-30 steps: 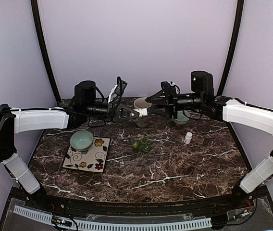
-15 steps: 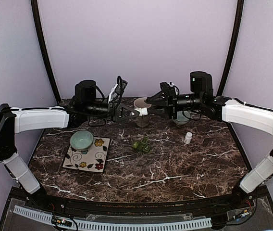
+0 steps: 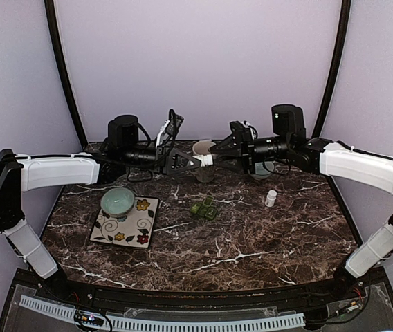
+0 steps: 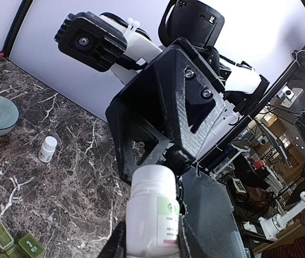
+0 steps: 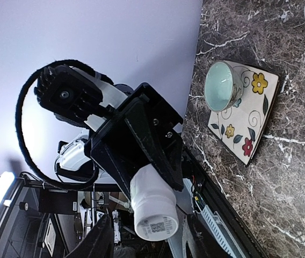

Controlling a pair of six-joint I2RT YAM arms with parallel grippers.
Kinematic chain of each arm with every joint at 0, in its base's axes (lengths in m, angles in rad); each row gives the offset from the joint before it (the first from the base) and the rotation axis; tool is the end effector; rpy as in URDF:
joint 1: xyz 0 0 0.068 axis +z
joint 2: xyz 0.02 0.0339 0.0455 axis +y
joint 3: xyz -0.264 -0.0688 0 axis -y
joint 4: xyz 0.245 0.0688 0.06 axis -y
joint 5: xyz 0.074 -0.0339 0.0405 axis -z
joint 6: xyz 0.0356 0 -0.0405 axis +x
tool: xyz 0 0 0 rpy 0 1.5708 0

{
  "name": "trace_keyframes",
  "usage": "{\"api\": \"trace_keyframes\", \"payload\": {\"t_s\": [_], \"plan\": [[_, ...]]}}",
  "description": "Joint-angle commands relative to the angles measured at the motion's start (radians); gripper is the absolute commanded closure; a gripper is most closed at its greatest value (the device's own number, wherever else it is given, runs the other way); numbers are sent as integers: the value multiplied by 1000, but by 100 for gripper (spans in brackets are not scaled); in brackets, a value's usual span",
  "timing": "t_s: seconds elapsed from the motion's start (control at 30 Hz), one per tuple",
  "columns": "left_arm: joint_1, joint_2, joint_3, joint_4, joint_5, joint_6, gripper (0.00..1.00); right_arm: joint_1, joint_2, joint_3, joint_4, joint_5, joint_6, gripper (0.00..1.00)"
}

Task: Sort the pills into containers
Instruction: Unscrew the lid of the pill bottle.

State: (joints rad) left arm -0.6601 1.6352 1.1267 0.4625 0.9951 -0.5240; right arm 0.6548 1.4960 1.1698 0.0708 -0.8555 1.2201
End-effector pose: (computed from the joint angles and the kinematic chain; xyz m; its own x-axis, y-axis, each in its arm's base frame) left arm 0.2767 -0.2526 0.3058 -0.5297 0.0663 -0.8456 0.8440 -0.0584 -0.5332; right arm 0.2579 0.2319 0.3305 -0.9880 0.0179 -0.1533 -0.1481 0.1704 0.9742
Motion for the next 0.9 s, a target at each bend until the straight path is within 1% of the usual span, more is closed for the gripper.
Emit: {"api": "trace_keyframes", "payload": {"t_s": [0.0, 0.2, 0.53, 0.77, 0.87], "plan": [[-5, -44, -4, 34, 5, -7, 100, 14, 0, 32, -29, 8, -36, 57], [-9, -32, 9, 29, 10, -7, 100, 26, 5, 39, -20, 2, -33, 59], [-11, -20, 24, 28, 11, -7, 100, 33, 23, 54, -24, -9, -39, 72], [-12, -14, 36, 18, 13, -5, 100, 32, 30, 73, -28, -10, -86, 89], [-13, -7, 36, 34, 20, -24, 100, 32, 33, 105, -79, -13, -202, 95]]}}
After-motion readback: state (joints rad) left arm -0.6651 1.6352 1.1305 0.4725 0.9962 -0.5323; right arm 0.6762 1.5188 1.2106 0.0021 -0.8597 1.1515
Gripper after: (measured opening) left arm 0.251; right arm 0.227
